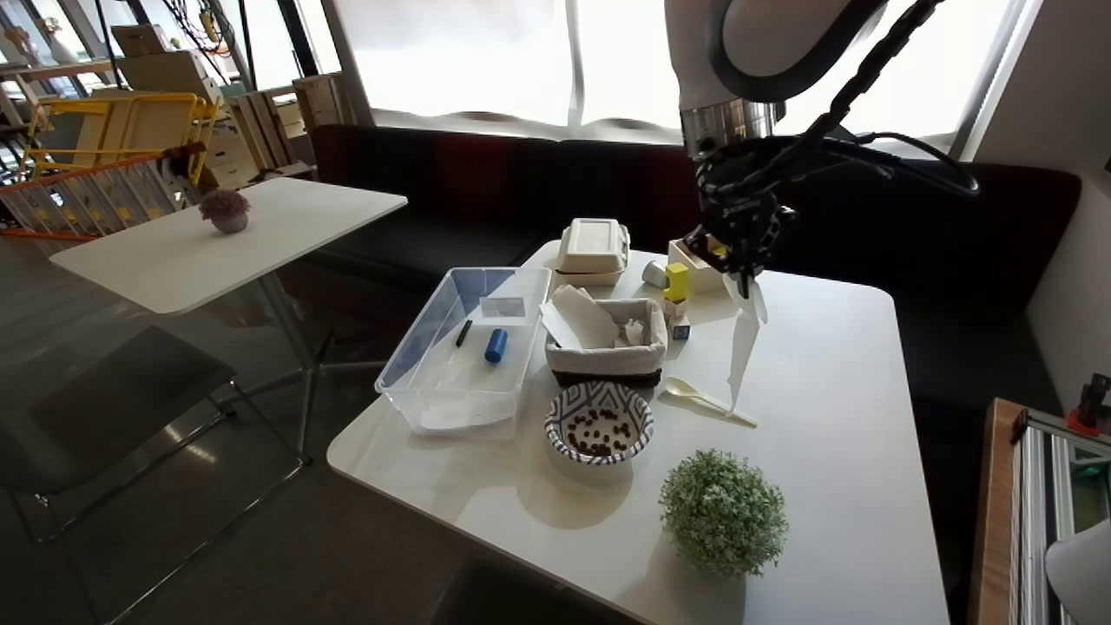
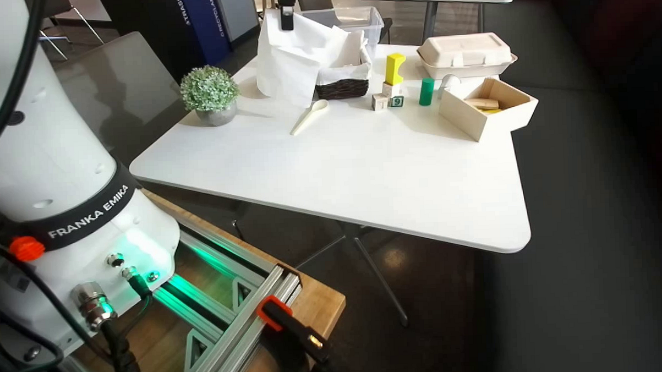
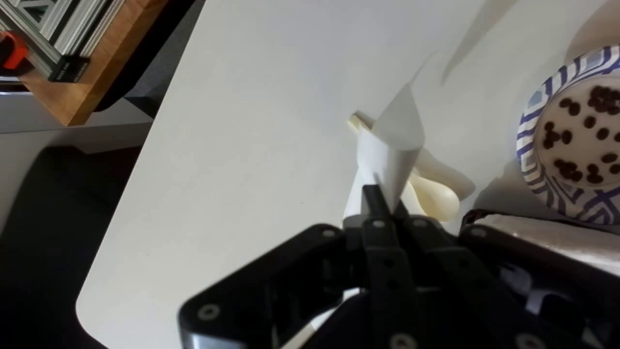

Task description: Use the paper towel to wipe the spoon

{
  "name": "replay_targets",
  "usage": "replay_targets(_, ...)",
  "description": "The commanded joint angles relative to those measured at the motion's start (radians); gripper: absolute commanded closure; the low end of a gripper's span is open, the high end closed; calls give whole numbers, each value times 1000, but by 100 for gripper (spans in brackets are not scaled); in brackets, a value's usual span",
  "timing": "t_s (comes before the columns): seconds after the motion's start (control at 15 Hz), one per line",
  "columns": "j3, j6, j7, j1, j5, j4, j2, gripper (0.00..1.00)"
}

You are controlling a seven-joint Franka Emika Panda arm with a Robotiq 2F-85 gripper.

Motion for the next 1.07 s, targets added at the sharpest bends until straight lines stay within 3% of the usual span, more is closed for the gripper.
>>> replay_targets(0.0,36,23,-18,-1,33,0,62,100)
replay_targets(0.47,48,119,65,1,-31,-12,154,100)
replay_targets(1.0,3,476,153,-3,-100,-91,217,100)
